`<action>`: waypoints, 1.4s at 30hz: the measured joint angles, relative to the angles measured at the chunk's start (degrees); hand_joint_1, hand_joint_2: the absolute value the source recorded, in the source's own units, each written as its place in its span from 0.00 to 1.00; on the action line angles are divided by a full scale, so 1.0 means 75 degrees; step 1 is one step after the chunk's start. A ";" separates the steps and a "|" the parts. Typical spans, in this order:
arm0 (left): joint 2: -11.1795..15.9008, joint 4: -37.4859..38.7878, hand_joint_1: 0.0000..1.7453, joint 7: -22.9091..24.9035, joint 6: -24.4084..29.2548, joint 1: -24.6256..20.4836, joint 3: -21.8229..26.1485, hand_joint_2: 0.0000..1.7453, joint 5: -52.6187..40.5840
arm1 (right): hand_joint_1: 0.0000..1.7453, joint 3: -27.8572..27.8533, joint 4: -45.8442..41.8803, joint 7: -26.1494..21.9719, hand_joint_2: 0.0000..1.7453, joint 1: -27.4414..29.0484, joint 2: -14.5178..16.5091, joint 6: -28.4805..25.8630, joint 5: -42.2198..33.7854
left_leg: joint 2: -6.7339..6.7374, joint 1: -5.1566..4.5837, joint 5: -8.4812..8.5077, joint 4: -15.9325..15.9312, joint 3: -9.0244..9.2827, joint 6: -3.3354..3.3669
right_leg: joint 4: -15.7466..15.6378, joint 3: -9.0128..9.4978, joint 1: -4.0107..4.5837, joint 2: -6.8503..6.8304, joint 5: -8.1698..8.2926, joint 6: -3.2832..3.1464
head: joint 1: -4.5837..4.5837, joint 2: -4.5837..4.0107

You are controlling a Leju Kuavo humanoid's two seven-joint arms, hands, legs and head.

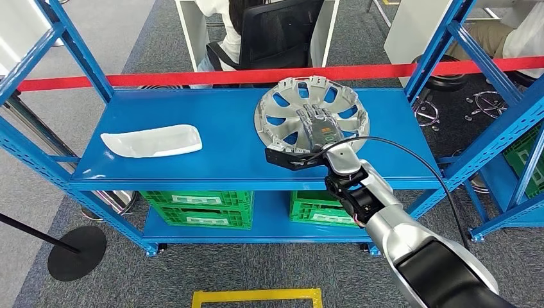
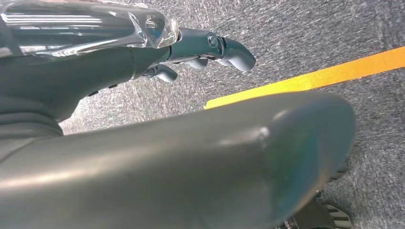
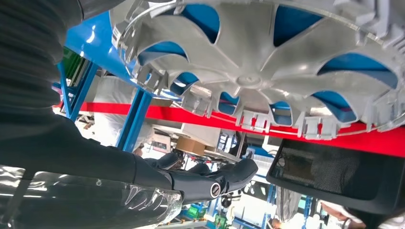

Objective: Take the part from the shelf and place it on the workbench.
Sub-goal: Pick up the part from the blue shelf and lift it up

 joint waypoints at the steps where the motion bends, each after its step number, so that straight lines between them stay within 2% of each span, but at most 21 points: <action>1: 0.0002 0.0000 0.00 0.0000 0.0000 -0.0010 -0.0002 0.00 0.0001 | 0.00 -0.0010 0.0000 0.0001 1.00 -0.0015 -0.0009 0.0000 0.0004 | 0.0000 0.0000 0.0000 0.0000 0.0000 0.0000 | 0.0000 0.0001 0.0000 0.0000 0.0000 0.0000 | 0.0000 0.0000; 28: 0.0013 0.0000 0.00 -0.0053 0.0003 -0.0028 -0.0007 0.00 0.0055 | 0.00 -0.0041 0.0000 -0.0026 1.00 -0.0010 -0.0082 0.0007 0.0058 | 0.0000 0.0000 0.0000 0.0000 -0.0001 0.0000 | 0.0000 0.0001 0.0000 0.0000 0.0000 0.0000 | 0.0001 0.0000; 42: 0.0013 0.0000 0.00 0.0047 0.0044 -0.0031 -0.0007 0.00 0.0108 | 0.00 -0.0047 0.0094 0.0028 1.00 0.0127 -0.0025 0.0448 0.0064 | 0.0000 0.0000 0.0000 0.0000 -0.0001 0.0000 | 0.0000 -0.0001 0.0000 0.0000 0.0000 0.0000 | 0.0001 0.0000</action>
